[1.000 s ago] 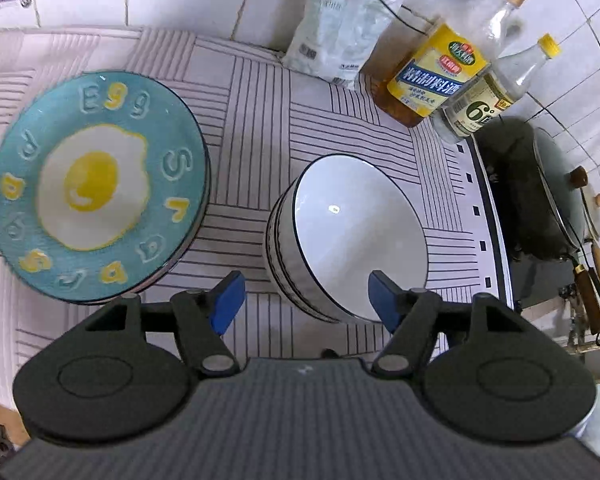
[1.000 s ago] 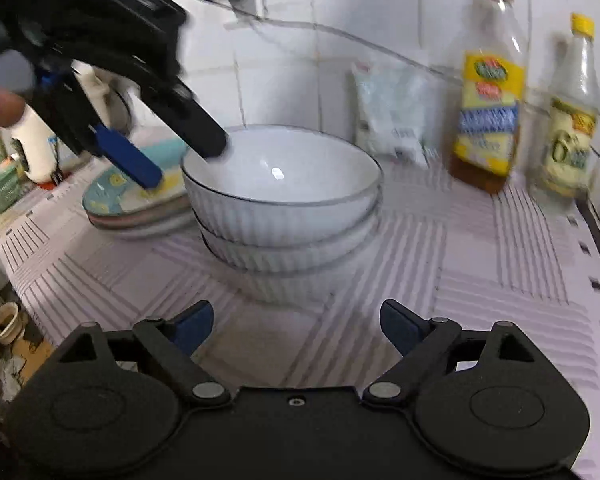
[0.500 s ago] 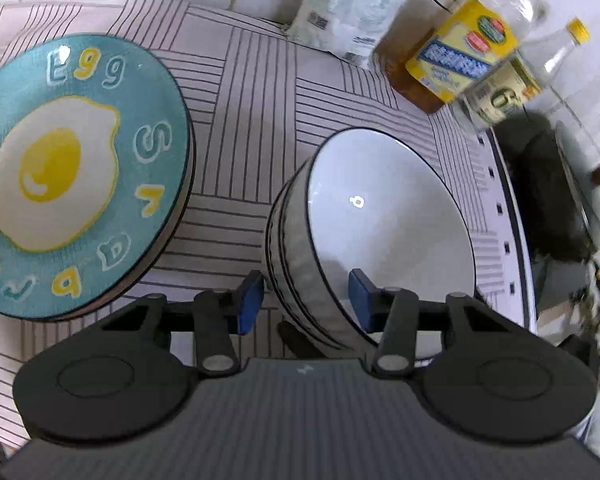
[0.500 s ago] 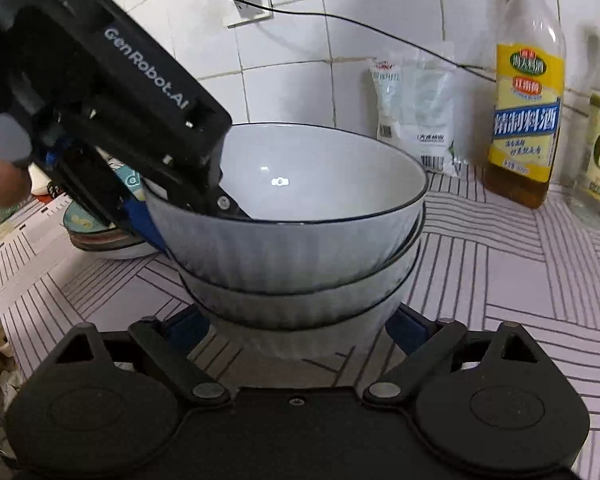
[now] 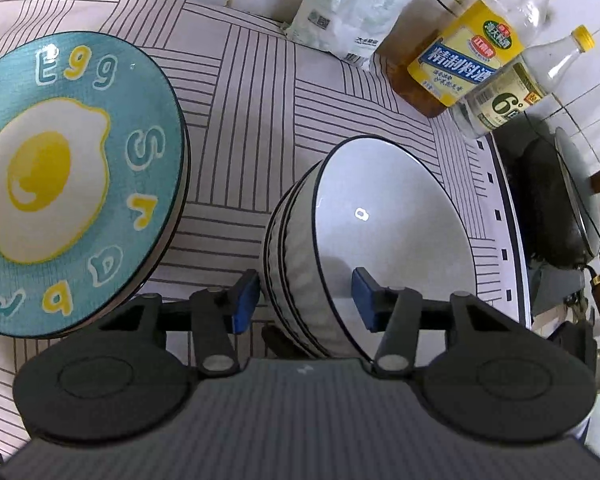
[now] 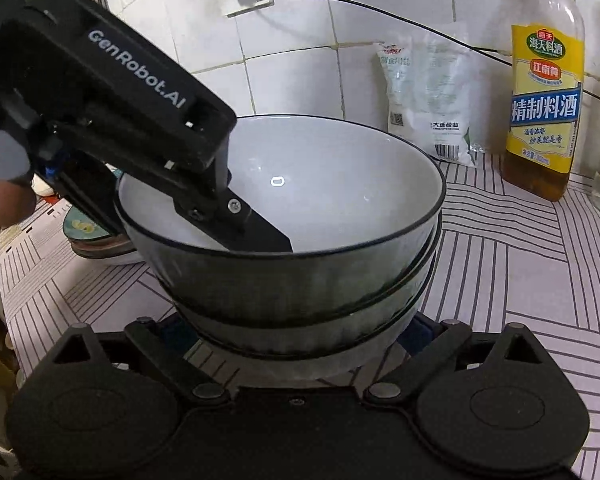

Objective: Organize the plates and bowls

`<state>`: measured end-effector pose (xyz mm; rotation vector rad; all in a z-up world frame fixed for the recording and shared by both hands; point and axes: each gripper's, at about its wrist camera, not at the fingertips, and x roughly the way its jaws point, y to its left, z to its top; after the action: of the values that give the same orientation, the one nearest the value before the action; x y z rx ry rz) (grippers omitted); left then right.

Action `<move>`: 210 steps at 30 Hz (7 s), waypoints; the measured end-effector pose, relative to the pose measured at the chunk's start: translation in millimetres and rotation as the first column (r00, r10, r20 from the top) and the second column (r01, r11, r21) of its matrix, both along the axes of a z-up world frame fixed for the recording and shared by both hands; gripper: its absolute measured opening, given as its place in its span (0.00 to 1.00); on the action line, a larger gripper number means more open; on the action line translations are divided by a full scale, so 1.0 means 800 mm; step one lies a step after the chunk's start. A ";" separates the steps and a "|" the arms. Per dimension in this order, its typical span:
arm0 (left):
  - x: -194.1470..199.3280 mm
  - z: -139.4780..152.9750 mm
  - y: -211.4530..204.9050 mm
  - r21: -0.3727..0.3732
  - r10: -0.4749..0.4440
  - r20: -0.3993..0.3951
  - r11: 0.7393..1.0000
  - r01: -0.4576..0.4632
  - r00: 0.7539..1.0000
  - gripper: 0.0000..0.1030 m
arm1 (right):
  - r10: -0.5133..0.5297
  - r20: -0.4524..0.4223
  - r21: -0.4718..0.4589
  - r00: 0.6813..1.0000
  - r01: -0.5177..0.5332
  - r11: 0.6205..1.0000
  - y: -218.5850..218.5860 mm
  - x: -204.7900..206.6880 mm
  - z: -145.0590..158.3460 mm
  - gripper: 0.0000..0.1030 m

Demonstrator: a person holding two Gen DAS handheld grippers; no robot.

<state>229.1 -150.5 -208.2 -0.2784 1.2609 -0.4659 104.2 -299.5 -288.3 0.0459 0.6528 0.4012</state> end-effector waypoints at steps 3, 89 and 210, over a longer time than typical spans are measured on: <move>-0.006 0.003 -0.004 0.016 0.000 0.013 1.000 0.000 1.000 0.48 | 0.002 0.006 0.003 1.000 -0.002 1.000 -0.002 -0.002 0.000 0.96; 0.082 0.014 0.233 0.009 -0.176 0.030 0.984 0.176 0.984 0.47 | -0.102 -0.077 -0.055 0.992 0.098 0.994 0.241 0.076 0.042 0.96; -0.267 0.251 0.302 0.327 0.027 0.450 0.925 -0.193 0.892 1.00 | -0.579 0.028 -0.227 0.815 0.569 0.790 0.228 -0.268 0.320 0.97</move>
<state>15.7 91.1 -7.7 0.0725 0.8560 -0.1703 -110.4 -117.4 -32.3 0.0351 0.6890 -0.2718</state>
